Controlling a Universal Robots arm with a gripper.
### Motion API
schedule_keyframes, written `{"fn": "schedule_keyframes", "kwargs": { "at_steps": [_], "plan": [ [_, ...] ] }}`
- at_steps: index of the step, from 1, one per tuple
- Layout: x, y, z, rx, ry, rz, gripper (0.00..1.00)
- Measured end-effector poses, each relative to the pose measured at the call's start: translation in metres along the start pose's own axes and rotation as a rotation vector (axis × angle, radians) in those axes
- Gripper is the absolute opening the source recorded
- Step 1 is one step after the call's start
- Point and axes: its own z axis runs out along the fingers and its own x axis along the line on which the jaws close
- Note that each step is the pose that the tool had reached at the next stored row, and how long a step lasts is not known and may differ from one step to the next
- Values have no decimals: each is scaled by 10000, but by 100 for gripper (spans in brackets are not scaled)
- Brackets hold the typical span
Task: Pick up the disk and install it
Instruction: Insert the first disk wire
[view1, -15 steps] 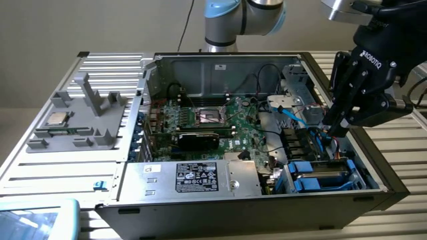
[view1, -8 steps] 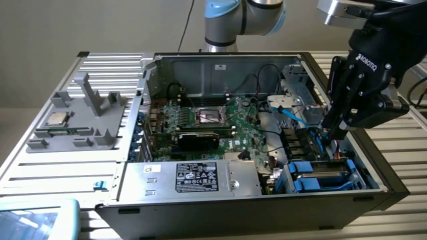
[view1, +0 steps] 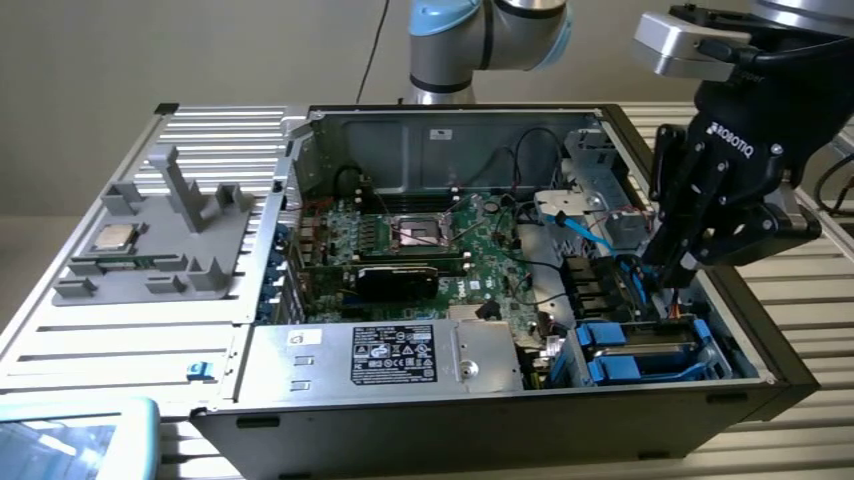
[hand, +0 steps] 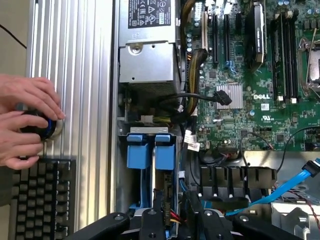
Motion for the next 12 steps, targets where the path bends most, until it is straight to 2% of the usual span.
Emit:
{"fn": "schedule_keyframes", "kwargs": {
  "at_steps": [2, 4, 5, 8, 12],
  "plan": [
    [-8, -1, 20, -23, -5, -39, 31],
    [-30, 4, 35, -73, -7, -47, 31],
    [-43, 7, 38, -109, -8, -52, 31],
    [-62, 7, 54, -269, -15, -74, 31],
    [-68, 2, 92, -280, -14, -74, 31]
  ]
}}
